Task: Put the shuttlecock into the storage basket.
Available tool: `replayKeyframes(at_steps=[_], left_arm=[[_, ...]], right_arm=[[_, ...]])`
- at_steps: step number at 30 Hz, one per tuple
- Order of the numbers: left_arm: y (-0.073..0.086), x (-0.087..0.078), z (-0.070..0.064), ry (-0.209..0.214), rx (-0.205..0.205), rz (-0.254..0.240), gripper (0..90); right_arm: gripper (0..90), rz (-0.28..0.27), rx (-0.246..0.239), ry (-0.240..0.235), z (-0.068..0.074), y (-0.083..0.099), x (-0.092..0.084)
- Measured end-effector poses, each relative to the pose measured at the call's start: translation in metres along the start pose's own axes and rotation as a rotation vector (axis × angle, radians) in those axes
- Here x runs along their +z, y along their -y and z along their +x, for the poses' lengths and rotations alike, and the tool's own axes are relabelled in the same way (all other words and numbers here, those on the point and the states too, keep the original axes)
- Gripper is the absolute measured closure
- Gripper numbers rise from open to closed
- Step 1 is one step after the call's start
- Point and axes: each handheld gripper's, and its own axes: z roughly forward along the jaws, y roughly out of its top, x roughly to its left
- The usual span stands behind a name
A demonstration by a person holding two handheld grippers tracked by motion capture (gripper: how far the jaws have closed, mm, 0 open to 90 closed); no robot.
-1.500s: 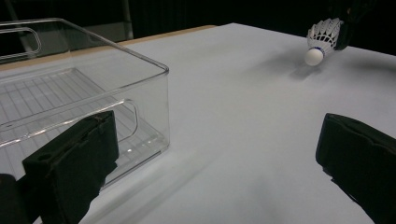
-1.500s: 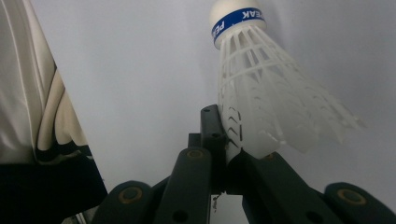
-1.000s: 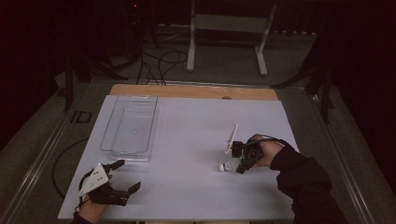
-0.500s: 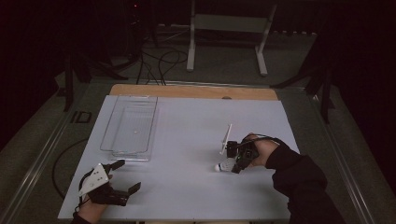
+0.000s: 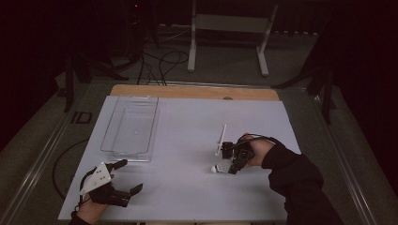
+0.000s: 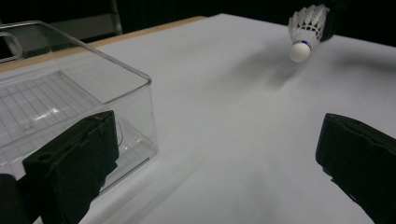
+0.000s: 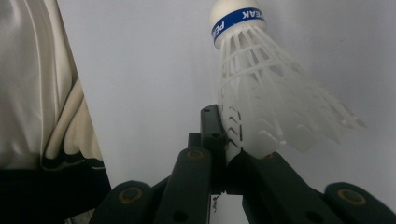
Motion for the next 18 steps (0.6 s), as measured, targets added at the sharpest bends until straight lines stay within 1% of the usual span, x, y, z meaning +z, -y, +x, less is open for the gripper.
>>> replayKeyframes(at_steps=[2, 4, 5, 6, 8, 10, 12, 13, 16, 18], left_arm=[[-0.005, 0.000, 0.000, 0.021, 0.012, 0.028, 0.1], [-0.011, 0.002, 0.000, 0.048, 0.015, 0.058, 0.1], [-0.014, 0.004, 0.000, 0.063, 0.017, 0.076, 0.1], [-0.017, 0.005, 0.000, 0.072, 0.025, 0.094, 0.1], [-0.024, 0.008, -0.001, 0.083, 0.046, 0.127, 0.1], [-0.032, 0.011, -0.002, 0.097, 0.062, 0.156, 0.1], [-0.040, 0.013, -0.003, 0.109, 0.080, 0.178, 0.1], [-0.044, 0.014, -0.004, 0.116, 0.082, 0.188, 0.1], [-0.057, 0.016, -0.005, 0.128, 0.110, 0.214, 0.1], [-0.060, 0.017, -0.006, 0.128, 0.116, 0.217, 0.1]], right_arm=[[90.0, 0.003, 0.015, 0.001, 0.001, 0.001, 0.000], [90.0, 0.002, 0.018, -0.002, 0.001, 0.002, 0.000], [90.0, 0.003, 0.009, -0.005, 0.000, 0.002, 0.001], [90.0, 0.003, 0.005, -0.004, 0.000, 0.003, 0.001], [90.0, 0.003, 0.015, -0.008, 0.002, 0.003, 0.000], [90.0, 0.000, 0.010, -0.001, 0.003, 0.003, 0.000], [90.0, -0.001, 0.002, -0.003, 0.003, 0.003, -0.001], [90.0, -0.002, -0.001, -0.001, 0.003, 0.003, -0.001], [90.0, 0.006, 0.007, 0.003, 0.005, 0.002, -0.003], [90.0, 0.004, 0.014, 0.003, 0.006, 0.002, -0.003]])
